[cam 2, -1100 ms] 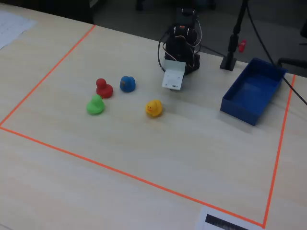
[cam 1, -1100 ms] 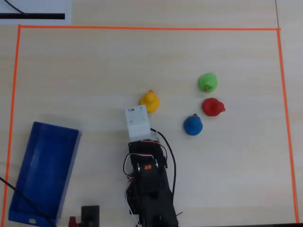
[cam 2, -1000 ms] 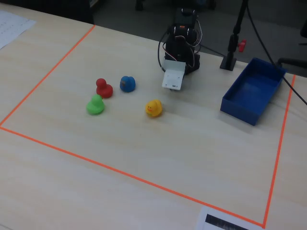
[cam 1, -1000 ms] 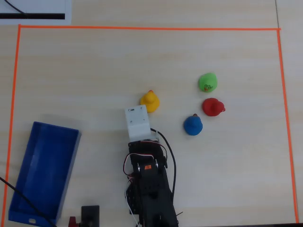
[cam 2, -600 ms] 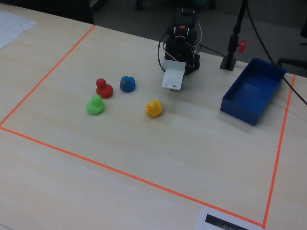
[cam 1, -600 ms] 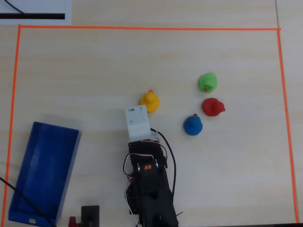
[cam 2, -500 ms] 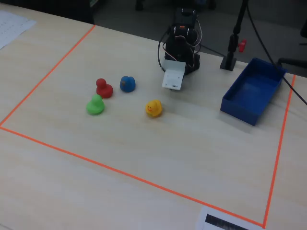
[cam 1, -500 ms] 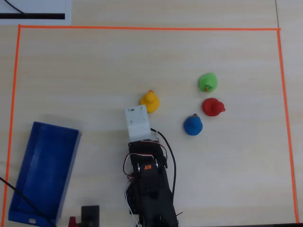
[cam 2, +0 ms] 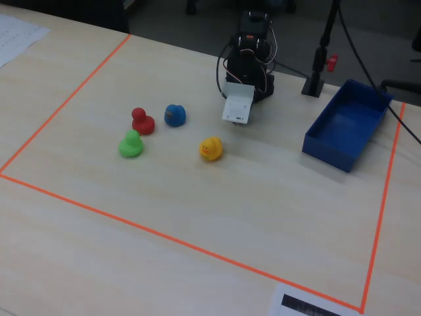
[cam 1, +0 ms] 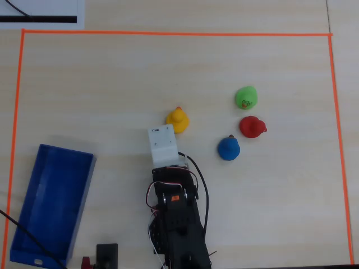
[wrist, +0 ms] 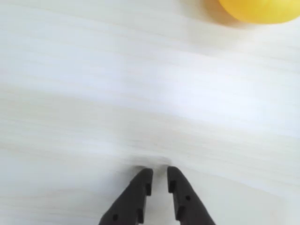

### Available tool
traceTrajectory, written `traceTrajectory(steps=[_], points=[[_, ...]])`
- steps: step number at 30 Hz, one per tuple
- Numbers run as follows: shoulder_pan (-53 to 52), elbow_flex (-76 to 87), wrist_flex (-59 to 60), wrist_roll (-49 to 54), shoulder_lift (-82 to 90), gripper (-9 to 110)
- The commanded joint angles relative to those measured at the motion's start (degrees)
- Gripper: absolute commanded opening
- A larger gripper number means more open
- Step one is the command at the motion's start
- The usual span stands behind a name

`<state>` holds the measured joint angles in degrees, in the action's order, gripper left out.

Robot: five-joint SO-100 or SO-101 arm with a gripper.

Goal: Grasp yellow duck and put it into box.

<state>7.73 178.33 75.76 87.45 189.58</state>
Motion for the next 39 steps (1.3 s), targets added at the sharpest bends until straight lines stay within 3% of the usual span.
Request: traceTrajectory(steps=[1, 39], points=[[-0.35, -0.09, 0.88, 0.00, 0.09, 1], [-1.67, -0.09, 0.88, 0.18, 0.09, 0]])
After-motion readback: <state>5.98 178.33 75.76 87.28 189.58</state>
